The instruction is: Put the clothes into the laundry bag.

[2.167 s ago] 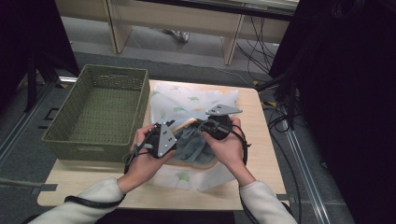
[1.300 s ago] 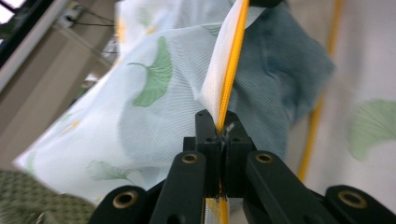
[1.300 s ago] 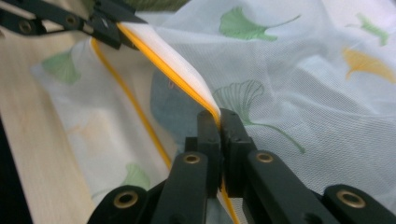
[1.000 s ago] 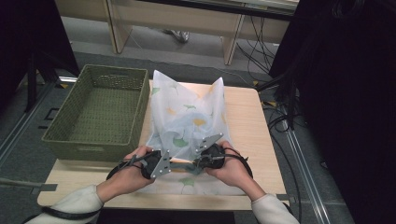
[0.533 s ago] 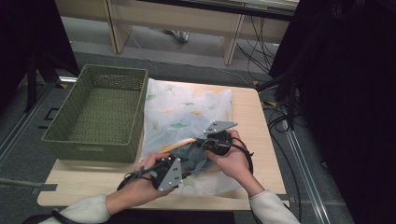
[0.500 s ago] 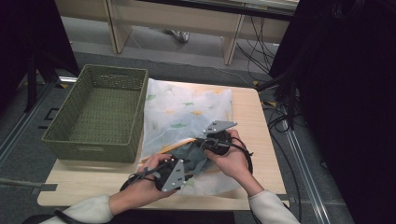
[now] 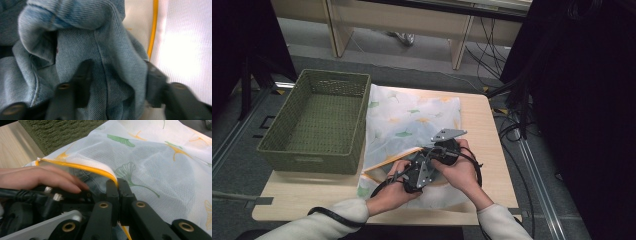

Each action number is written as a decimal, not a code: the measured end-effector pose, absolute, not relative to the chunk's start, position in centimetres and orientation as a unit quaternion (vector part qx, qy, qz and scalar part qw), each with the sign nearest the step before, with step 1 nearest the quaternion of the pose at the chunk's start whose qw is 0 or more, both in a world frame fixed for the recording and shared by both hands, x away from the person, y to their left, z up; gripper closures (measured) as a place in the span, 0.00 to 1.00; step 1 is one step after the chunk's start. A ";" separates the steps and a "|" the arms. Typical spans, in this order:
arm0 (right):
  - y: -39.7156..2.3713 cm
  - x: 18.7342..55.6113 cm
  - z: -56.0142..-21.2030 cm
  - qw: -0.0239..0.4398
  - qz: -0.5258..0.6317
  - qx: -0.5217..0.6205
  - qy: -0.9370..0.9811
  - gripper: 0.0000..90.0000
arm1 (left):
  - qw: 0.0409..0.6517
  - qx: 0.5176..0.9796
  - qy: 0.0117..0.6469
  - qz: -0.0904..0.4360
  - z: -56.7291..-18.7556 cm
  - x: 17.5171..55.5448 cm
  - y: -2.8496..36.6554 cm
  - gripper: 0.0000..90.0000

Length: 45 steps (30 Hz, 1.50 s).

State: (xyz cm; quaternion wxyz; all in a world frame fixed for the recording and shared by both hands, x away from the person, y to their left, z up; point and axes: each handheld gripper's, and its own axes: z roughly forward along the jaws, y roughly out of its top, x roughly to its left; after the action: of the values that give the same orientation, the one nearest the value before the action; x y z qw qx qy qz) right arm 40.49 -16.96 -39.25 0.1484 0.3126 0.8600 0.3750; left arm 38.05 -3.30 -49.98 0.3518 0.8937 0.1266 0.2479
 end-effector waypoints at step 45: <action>-16.4 41.7 -35.3 0.182 0.440 0.338 0.812 1.00 | 0.349 0.857 0.156 0.347 -47.9 42.7 -1.4 0.57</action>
State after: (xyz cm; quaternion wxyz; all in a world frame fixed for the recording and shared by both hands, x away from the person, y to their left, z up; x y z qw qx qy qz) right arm 41.68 -16.38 -35.31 0.1823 0.3382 0.8118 0.4398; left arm 42.69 -1.43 -47.87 0.3489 0.8565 0.1556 0.3471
